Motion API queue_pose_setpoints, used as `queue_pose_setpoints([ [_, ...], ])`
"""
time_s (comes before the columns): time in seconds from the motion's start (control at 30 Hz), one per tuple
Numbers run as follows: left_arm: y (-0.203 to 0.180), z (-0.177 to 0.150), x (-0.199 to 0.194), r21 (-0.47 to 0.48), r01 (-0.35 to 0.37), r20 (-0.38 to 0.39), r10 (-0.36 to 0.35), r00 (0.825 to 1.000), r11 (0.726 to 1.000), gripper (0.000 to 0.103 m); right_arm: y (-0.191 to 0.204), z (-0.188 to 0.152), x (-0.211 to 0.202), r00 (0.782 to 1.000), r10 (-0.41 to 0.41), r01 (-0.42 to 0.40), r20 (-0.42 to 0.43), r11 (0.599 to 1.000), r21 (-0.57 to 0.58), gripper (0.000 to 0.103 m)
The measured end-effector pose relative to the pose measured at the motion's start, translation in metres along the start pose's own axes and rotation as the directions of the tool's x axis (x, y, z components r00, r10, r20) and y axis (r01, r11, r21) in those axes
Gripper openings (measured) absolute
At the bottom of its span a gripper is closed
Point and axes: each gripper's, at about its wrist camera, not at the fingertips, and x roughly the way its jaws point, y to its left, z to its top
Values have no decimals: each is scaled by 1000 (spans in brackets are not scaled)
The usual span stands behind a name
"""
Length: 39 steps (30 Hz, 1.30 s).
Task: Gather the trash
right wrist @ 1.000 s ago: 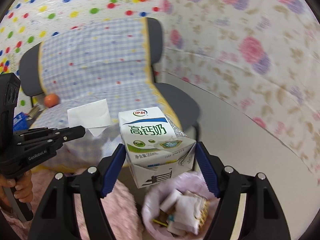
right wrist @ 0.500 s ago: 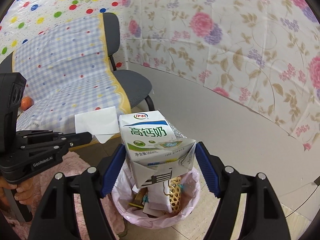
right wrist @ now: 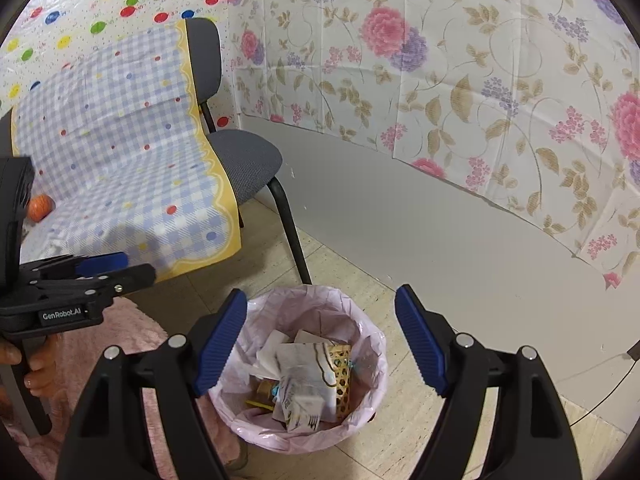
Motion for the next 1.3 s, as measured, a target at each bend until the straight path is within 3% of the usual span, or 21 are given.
queue_pose_setpoints([
  [0.17,15,2,-33,-36,-75,44,76,996,997,87,15,12,-18,1000,19,-19,21,1000,-19,88],
  [0.27,24,1,-50,-58,-106,48,109,993,993,89,33,18,-29,999,34,-33,32,998,-54,96],
  [0.53,55,-6,-97,-137,-242,35,249,968,961,91,74,44,-39,987,151,-146,56,986,-84,97],
  [0.8,113,-4,-149,-265,-435,46,462,886,861,91,130,81,-41,955,286,-275,78,953,-125,97],
  [1.1,159,-9,-192,-356,-546,17,590,807,758,92,182,105,-37,931,361,-343,61,918,-199,97],
  [1.3,180,-16,-212,-393,-581,-7,630,777,712,93,211,112,-41,923,382,-359,43,898,-254,97],
])
